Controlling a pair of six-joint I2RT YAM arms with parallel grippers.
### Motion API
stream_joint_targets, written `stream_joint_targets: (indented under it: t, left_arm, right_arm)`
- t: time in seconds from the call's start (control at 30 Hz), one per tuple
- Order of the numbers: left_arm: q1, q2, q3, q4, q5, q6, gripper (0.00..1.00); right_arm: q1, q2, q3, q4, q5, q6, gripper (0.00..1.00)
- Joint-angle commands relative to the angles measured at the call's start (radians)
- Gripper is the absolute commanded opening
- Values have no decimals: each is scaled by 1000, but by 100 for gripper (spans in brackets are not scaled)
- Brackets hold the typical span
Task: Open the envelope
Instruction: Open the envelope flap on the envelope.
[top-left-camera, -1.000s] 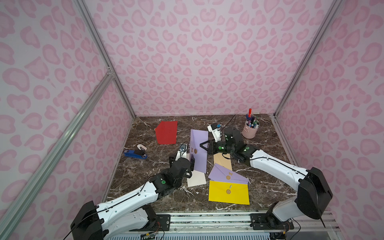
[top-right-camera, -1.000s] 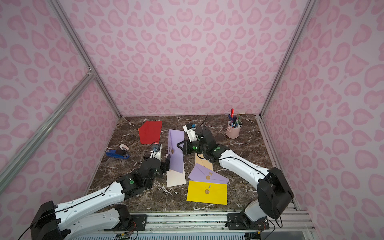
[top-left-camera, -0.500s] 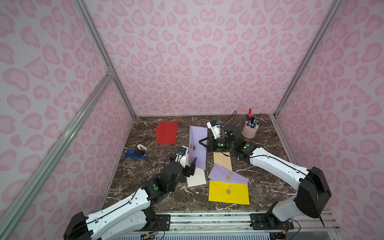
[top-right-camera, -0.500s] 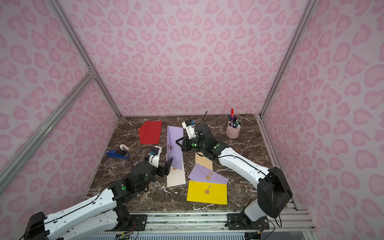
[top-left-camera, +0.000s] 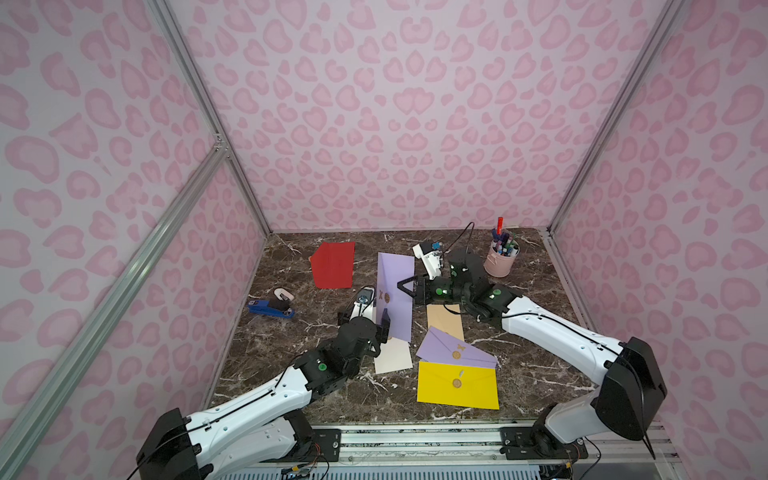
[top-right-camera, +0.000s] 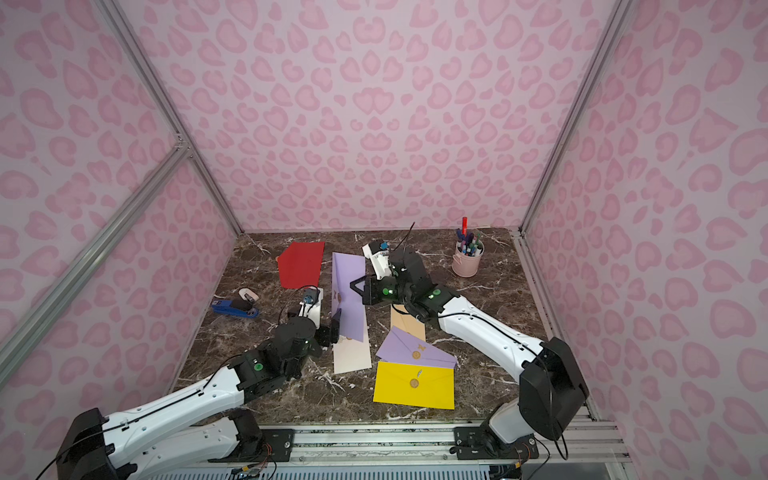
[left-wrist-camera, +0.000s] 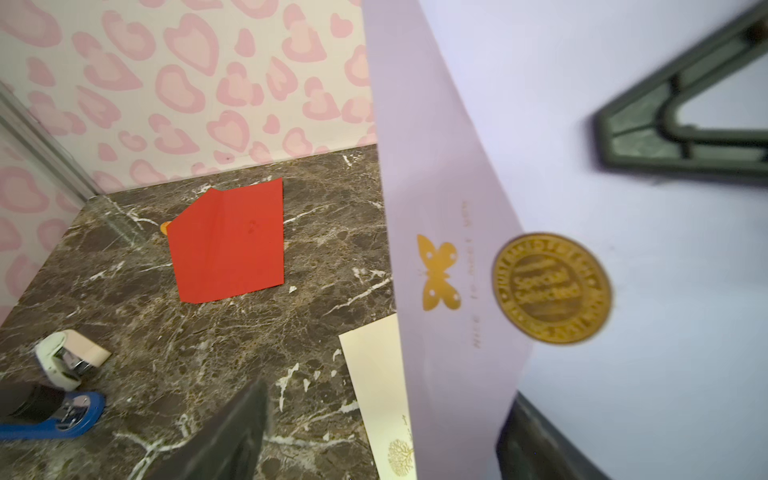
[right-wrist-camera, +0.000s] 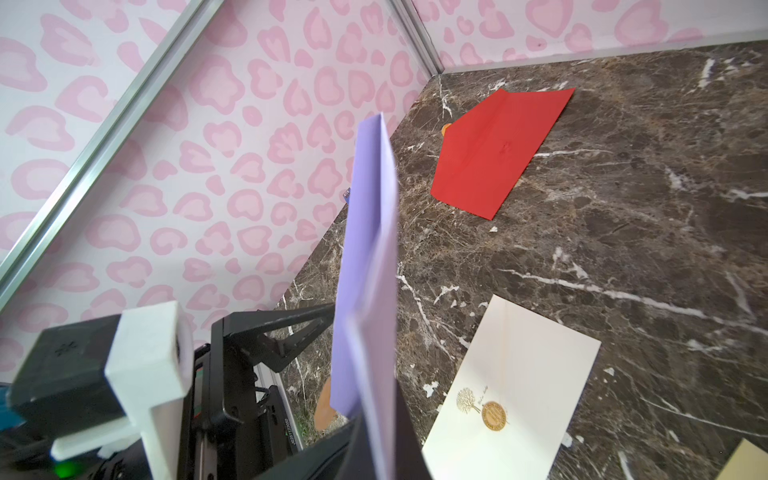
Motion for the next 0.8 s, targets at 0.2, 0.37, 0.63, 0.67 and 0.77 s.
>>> stream_joint_targets:
  t: [0.2, 0.37, 0.63, 0.67, 0.77]
  left_arm:
    - [35, -41, -17, -34, -61, -40, 86]
    - [67, -46, -26, -49, -65, -63, 86]
    - [97, -47, -41, -57, -94, -78, 87]
    - [99, -49, -42, -58, -96, -80, 87]
    - [107, -59, -43, -59, -103, -78, 88]
  right_arm:
    - [3, -12, -2, -4, -4, -9, 0]
    - [5, -16, -3, 1, -22, -9, 0]
    - [5, -24, -13, 20, -82, -23, 0]
    - [6, -25, -17, 30, -98, -21, 0]
    - [4, -26, -28, 63, -156, -13, 0]
